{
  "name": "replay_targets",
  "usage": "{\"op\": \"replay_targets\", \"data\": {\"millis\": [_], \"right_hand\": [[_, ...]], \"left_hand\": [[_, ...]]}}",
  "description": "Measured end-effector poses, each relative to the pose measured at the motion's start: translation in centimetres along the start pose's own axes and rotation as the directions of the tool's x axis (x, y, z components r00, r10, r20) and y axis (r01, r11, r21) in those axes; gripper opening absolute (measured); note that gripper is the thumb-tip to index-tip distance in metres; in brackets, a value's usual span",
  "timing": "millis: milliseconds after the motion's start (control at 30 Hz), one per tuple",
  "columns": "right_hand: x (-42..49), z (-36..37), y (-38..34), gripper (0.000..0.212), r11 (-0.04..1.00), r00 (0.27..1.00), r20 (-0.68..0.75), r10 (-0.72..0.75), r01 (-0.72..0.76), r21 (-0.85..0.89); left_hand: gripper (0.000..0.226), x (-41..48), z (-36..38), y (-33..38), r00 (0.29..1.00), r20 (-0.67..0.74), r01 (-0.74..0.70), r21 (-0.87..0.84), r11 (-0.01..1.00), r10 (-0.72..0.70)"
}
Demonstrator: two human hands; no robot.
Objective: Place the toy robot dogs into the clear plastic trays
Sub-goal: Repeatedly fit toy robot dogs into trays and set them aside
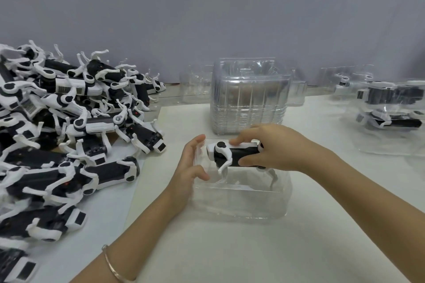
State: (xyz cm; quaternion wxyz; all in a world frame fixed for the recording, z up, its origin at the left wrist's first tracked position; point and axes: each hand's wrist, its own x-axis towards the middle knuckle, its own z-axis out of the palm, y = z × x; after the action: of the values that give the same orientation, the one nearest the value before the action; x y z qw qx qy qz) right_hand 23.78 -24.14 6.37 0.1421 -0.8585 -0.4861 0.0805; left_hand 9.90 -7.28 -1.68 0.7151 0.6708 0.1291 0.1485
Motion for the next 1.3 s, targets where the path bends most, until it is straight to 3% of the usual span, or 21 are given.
{"op": "replay_targets", "data": {"millis": [233, 367, 467, 533, 600, 667, 733, 767, 833, 867, 933, 1033, 1133, 1300], "right_hand": [[0.5, 0.9, -0.6, 0.043, 0.982, 0.997, 0.035, -0.074, 0.079, -0.173], [0.4, 2.6, -0.7, 0.045, 0.984, 0.987, -0.083, -0.141, 0.13, -0.123], [0.6, 3.5, -0.1, 0.043, 0.932, 0.953, -0.155, -0.262, 0.208, -0.296], [0.7, 3.3, 0.2, 0.043, 0.925, 0.954, -0.155, -0.258, 0.198, -0.323], [0.6, 2.8, 0.7, 0.043, 0.963, 0.971, -0.141, -0.19, 0.157, -0.217], [-0.1, 2.1, 1.4, 0.042, 0.988, 0.963, -0.271, -0.006, 0.047, 0.144], [-1.4, 2.3, 2.4, 0.05, 0.841, 0.862, -0.374, 0.344, -0.105, 0.531], [-2.1, 2.7, 2.7, 0.057, 0.779, 0.828, -0.31, 0.468, -0.22, 0.587], [-3.3, 4.3, 2.7, 0.069, 0.702, 0.855, -0.064, 0.514, -0.377, 0.604], [-3.7, 5.0, 2.4, 0.069, 0.648, 0.883, 0.018, 0.468, -0.357, 0.673], [-4.2, 5.2, 1.3, 0.069, 0.477, 0.928, -0.01, 0.373, -0.182, 0.86], [-4.2, 4.7, 0.9, 0.069, 0.314, 0.928, -0.15, 0.341, 0.038, 0.949], [-3.6, 4.2, 0.4, 0.078, 0.294, 0.9, -0.278, 0.337, 0.18, 0.939], [-2.9, 4.5, 0.5, 0.071, 0.295, 0.875, -0.317, 0.367, 0.213, 0.931]], "left_hand": [[0.084, 0.0, 0.2, -0.2, 1.0, 0.006, -0.001, -0.005, 1.0, 0.001], [0.085, 0.0, -0.2, -0.1, 1.0, 0.017, 0.016, -0.081, 0.997, -0.015], [0.084, -0.3, -0.1, 0.2, 1.0, 0.013, 0.011, -0.098, 0.995, -0.01], [0.083, -0.5, 0.2, 0.6, 1.0, 0.005, 0.014, -0.098, 0.995, -0.014], [0.082, -0.7, 0.3, 0.8, 1.0, -0.004, 0.019, -0.089, 0.996, -0.019], [0.081, -0.7, 0.2, 1.0, 0.997, -0.041, 0.057, -0.093, 0.994, -0.061], [0.085, -0.4, 0.1, 1.4, 0.98, -0.13, 0.136, -0.094, 0.986, -0.148], [0.094, -0.5, 0.0, 1.5, 0.974, -0.134, 0.177, -0.073, 0.982, -0.185], [0.102, -0.9, -0.1, 1.9, 0.974, -0.07, 0.214, -0.043, 0.976, -0.217], [0.103, -0.8, 0.3, 2.0, 0.972, -0.052, 0.228, -0.048, 0.973, -0.23], [0.104, -0.1, 1.5, 2.5, 0.978, -0.075, 0.194, -0.044, 0.98, -0.196], [0.08, 0.0, 2.1, 3.0, 0.989, -0.125, -0.078, 0.042, 0.996, 0.083], [0.072, 0.3, 2.3, 3.8, 0.958, -0.157, -0.223, 0.127, 0.966, 0.242], [0.07, 0.4, 2.6, 4.1, 0.942, -0.171, -0.261, 0.173, 0.95, 0.29]]}}
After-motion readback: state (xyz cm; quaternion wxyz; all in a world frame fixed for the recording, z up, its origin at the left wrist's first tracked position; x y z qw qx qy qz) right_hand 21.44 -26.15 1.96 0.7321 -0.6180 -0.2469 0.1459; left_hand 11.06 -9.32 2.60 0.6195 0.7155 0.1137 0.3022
